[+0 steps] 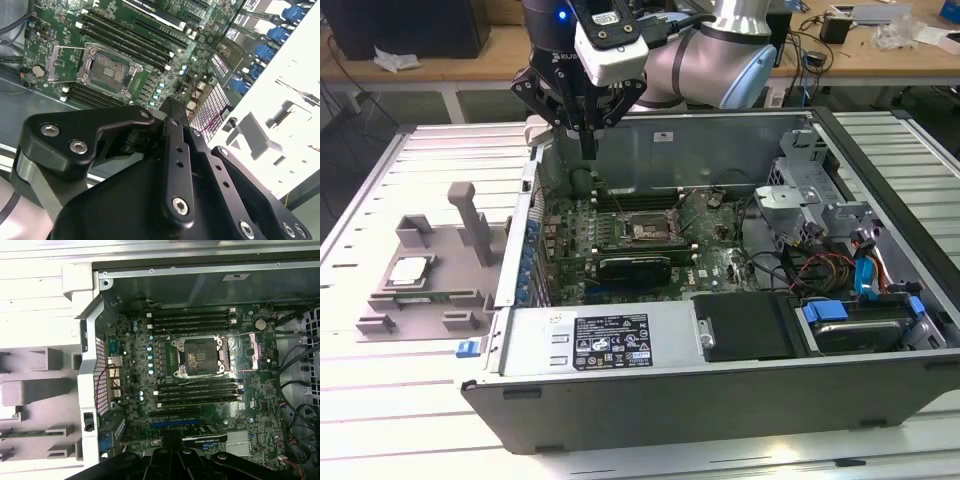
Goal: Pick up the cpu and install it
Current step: 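Reach for the cpu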
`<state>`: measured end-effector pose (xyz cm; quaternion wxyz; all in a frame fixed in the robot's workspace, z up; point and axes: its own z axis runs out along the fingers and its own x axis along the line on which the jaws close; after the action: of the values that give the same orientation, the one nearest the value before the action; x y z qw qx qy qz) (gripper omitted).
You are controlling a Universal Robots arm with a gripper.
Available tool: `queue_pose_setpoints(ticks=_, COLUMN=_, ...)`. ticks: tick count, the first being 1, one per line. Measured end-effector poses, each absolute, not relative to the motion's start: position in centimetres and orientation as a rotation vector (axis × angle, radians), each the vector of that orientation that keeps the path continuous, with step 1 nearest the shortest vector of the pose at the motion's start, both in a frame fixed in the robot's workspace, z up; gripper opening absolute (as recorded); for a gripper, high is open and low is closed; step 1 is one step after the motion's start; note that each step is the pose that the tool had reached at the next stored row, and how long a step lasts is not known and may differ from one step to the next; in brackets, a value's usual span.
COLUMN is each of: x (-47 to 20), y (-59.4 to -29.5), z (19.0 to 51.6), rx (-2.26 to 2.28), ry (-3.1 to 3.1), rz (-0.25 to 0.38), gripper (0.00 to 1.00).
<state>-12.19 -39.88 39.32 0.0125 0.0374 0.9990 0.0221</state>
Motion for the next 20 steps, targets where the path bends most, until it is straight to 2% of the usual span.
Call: queue_pose_setpoints(ticks=20, x=-16.3, y=-39.2, z=39.3, rx=0.116, ry=3.113, rz=0.069, gripper=0.11)
